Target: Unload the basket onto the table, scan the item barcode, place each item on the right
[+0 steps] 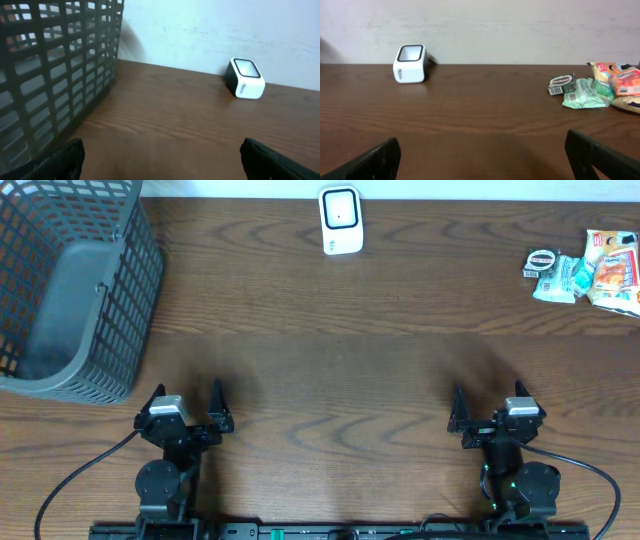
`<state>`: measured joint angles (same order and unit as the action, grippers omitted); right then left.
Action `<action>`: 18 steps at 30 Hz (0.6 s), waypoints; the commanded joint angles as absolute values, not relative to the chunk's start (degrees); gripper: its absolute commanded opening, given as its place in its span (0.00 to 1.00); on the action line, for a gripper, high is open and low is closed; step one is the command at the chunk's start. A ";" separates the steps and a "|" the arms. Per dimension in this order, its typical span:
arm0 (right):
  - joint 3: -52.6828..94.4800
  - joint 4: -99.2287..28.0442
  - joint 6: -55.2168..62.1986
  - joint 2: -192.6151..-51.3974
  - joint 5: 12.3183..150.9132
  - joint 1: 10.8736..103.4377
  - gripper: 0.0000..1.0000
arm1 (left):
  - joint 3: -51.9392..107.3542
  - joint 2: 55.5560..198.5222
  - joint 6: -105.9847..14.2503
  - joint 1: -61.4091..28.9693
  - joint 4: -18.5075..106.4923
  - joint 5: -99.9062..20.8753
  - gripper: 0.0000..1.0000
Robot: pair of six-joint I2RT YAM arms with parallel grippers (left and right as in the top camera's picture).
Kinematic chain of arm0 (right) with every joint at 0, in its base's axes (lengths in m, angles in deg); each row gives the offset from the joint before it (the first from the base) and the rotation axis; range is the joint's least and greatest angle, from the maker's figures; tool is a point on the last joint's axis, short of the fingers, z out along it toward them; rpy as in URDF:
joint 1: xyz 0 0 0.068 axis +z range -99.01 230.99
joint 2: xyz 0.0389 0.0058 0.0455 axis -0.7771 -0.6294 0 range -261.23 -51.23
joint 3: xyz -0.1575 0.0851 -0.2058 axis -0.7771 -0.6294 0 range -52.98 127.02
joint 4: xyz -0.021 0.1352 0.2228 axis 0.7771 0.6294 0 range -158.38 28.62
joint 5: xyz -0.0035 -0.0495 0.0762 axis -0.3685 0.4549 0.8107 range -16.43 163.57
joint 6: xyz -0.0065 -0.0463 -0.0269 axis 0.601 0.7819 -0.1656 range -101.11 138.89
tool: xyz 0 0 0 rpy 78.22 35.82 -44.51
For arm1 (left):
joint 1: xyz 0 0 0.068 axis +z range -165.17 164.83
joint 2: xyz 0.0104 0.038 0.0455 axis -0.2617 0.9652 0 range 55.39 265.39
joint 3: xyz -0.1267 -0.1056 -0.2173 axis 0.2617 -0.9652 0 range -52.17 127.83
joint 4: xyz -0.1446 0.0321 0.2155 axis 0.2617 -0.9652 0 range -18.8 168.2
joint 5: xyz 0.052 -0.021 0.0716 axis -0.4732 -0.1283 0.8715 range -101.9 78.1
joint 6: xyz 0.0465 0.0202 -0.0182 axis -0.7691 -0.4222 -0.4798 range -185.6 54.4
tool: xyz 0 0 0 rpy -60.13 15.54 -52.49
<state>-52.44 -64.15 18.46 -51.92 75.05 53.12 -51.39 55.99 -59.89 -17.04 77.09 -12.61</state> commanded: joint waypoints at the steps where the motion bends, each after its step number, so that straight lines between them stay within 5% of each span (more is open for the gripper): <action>1: -52.66 -64.08 17.83 -51.57 74.57 53.45 0.99 | -51.96 55.45 -61.99 -16.84 73.99 -12.50 0.98; 18: -52.66 -64.08 17.83 -51.57 74.57 53.45 0.99 | -51.96 55.45 -66.21 -16.84 73.90 -12.28 0.98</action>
